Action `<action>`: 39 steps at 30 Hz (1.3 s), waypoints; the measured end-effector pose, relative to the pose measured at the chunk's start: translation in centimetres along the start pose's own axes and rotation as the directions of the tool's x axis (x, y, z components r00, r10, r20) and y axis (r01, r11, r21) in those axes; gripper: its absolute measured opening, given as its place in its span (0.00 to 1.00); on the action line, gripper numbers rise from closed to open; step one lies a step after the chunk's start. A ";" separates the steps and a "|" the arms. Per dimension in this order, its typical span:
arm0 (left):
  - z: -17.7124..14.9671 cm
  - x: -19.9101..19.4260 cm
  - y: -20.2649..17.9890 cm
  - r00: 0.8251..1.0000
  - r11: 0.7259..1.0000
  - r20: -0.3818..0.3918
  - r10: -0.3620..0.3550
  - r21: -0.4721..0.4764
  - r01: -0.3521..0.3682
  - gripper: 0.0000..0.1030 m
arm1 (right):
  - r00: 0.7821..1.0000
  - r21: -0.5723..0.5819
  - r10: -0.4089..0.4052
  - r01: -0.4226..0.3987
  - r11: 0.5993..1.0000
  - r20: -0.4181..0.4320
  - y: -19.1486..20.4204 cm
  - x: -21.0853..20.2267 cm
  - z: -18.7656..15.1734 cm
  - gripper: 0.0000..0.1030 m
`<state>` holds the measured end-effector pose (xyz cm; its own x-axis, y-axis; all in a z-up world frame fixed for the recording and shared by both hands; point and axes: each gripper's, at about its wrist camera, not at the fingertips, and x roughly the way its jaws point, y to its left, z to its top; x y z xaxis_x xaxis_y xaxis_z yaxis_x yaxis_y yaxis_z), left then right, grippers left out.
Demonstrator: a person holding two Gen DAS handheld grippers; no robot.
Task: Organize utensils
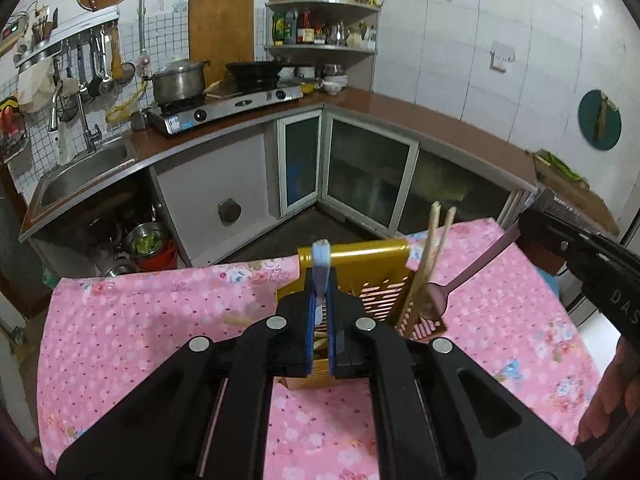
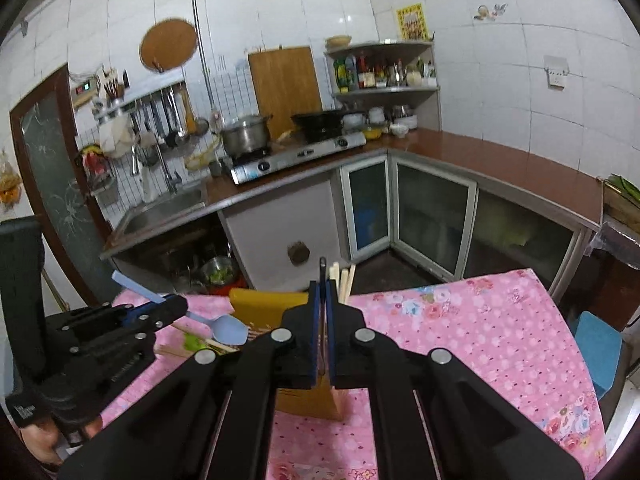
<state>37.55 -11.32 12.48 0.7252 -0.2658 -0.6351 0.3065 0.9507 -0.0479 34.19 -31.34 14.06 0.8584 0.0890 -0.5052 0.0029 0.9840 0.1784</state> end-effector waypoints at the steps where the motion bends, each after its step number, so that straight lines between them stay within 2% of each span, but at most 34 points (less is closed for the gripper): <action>1: -0.3 0.9 0.1 1.000 1.000 -0.013 -0.005 -0.001 0.005 0.03 | 1.000 -0.006 -0.003 0.003 1.000 -0.022 0.0 0.8 -0.2 0.03; 8: -1.4 4.1 0.7 1.000 1.000 -0.031 0.002 0.002 -0.002 0.04 | 0.993 -0.011 -0.017 0.016 1.000 -0.113 -0.1 5.5 -2.0 0.04; 14: -1.4 3.7 1.3 1.000 1.000 -0.021 -0.008 -0.024 0.008 0.04 | 0.991 -0.029 -0.011 0.007 1.000 -0.137 0.3 7.6 -3.5 0.05; 18: -1.6 2.1 1.4 1.000 0.999 0.010 -0.003 -0.036 0.003 0.08 | 0.993 -0.059 -0.007 0.000 0.998 -0.114 1.0 7.0 -4.3 0.05; 19: -1.7 1.6 1.5 1.000 0.999 0.015 -0.002 -0.040 0.003 0.12 | 0.994 -0.060 -0.008 0.001 0.998 -0.111 1.1 6.8 -4.3 0.06; 20: -1.8 0.8 1.7 1.000 0.999 0.024 0.000 -0.040 0.001 0.16 | 0.994 -0.061 -0.006 -0.001 0.998 -0.107 1.1 6.5 -4.2 0.17; 21: -1.9 0.1 1.7 0.999 0.999 0.037 0.003 -0.038 -0.002 0.26 | 0.995 -0.060 0.005 -0.011 0.998 -0.095 1.1 5.9 -4.1 0.34; 22: -2.1 -0.7 1.8 0.998 0.999 0.054 0.012 -0.036 -0.010 0.37 | 0.997 -0.060 0.009 -0.014 0.998 -0.082 1.1 5.4 -4.1 0.40; 24: -2.6 -2.8 2.1 0.994 0.999 0.102 0.042 -0.033 -0.039 0.46 | 0.998 -0.064 0.008 -0.012 0.998 -0.058 1.3 4.2 -4.1 0.41; 26: -3.1 -4.7 2.7 0.991 0.998 0.126 0.055 -0.031 -0.051 0.48 | 0.999 -0.064 0.009 -0.012 0.998 -0.049 1.4 3.2 -4.1 0.41; 27: -3.5 -5.6 3.1 0.988 0.998 0.139 0.065 -0.036 -0.061 0.52 | 0.999 -0.068 0.005 -0.008 0.998 -0.034 1.5 2.4 -4.3 0.41; 31: -5.5 -8.8 4.4 0.967 0.989 0.212 0.139 -0.075 -0.125 0.82 | 1.000 -0.079 -0.002 0.004 0.997 0.022 1.8 -0.5 -5.4 0.44; 33: -6.9 -10.3 4.9 0.954 0.985 0.250 0.167 -0.084 -0.151 0.88 | 0.999 -0.079 -0.003 0.008 0.997 0.054 2.0 -2.1 -6.5 0.53; 34: -7.7 -10.8 5.0 0.947 0.982 0.265 0.183 -0.089 -0.165 0.94 | 0.998 -0.080 -0.006 0.011 0.997 0.070 2.2 -2.9 -7.0 0.54; 36: -9.8 -12.1 4.9 0.929 0.976 0.302 0.214 -0.101 -0.192 0.95 | 0.994 -0.090 -0.015 0.024 0.996 0.106 2.6 -4.5 -8.9 0.65; 39: -12.7 -13.3 4.6 0.925 0.978 0.319 0.205 -0.104 -0.181 0.95 | 0.987 -0.101 -0.026 0.042 0.994 0.156 3.2 -6.5 -12.0 0.75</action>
<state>21.54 -1.39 10.92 0.9307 -0.1020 -0.3514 0.1045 0.9945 -0.0117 22.45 -26.91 7.80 0.9274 0.0381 -0.3721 -0.0126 0.9974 0.0708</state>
